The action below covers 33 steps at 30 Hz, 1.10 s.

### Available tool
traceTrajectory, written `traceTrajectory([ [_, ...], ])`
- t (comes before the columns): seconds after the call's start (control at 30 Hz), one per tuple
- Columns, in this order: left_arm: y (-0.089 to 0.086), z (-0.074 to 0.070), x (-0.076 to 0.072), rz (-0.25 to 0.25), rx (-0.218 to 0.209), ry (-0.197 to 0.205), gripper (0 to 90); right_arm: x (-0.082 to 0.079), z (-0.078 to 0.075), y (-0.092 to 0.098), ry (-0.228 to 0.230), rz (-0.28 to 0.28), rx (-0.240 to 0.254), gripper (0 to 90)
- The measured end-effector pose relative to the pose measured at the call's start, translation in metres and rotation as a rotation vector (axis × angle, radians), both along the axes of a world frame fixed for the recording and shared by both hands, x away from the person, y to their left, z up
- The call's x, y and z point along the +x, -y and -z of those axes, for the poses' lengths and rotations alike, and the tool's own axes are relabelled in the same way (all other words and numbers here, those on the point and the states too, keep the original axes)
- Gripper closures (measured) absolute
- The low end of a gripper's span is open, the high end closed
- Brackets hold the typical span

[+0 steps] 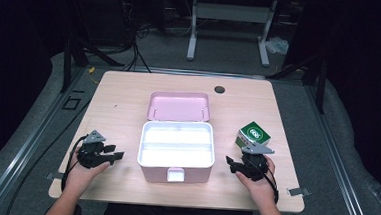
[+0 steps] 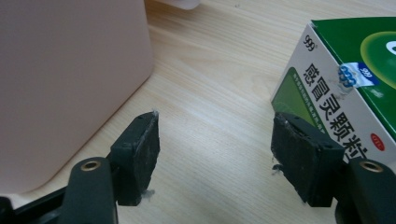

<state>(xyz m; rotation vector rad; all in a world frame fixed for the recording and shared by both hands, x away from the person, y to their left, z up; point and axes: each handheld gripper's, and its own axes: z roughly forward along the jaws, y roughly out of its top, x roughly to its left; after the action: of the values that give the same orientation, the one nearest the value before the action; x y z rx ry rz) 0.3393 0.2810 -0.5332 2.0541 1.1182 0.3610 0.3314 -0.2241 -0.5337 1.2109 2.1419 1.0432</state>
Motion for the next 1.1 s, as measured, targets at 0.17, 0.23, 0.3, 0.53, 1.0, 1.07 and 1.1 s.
traceTrajectory([
  [0.17, 0.0036, 0.0010, -0.0001, 0.020, 0.020, -0.003, 49.7, 0.0028, 0.0013, 0.0031, -0.005, 0.008, 0.006, 32.0],
  [0.23, 0.0046, 0.0010, -0.0012, 0.024, 0.028, -0.001, 49.7, 0.0033, 0.0004, 0.0038, -0.005, 0.013, 0.006, 32.0],
  [0.3, 0.0045, 0.0001, -0.0029, 0.031, 0.027, 0.001, 49.7, 0.0031, -0.0003, 0.0038, -0.001, 0.016, 0.008, 32.2],
  [0.53, 0.0046, -0.0009, -0.0046, 0.026, 0.017, 0.003, 49.7, 0.0014, -0.0018, 0.0034, 0.007, 0.013, 0.003, 33.3],
  [1.0, 0.0075, -0.0040, -0.0052, 0.037, -0.037, -0.013, 50.2, -0.0001, -0.0020, 0.0039, 0.003, 0.025, 0.003, 33.8],
  [1.07, 0.0063, -0.0066, -0.0049, 0.031, -0.065, -0.009, 50.3, -0.0004, -0.0022, 0.0042, 0.007, 0.023, 0.006, 33.8],
  [1.1, 0.0061, -0.0079, -0.0046, 0.025, -0.081, -0.009, 50.3, -0.0007, -0.0024, 0.0043, 0.006, 0.025, 0.007, 33.8],
])
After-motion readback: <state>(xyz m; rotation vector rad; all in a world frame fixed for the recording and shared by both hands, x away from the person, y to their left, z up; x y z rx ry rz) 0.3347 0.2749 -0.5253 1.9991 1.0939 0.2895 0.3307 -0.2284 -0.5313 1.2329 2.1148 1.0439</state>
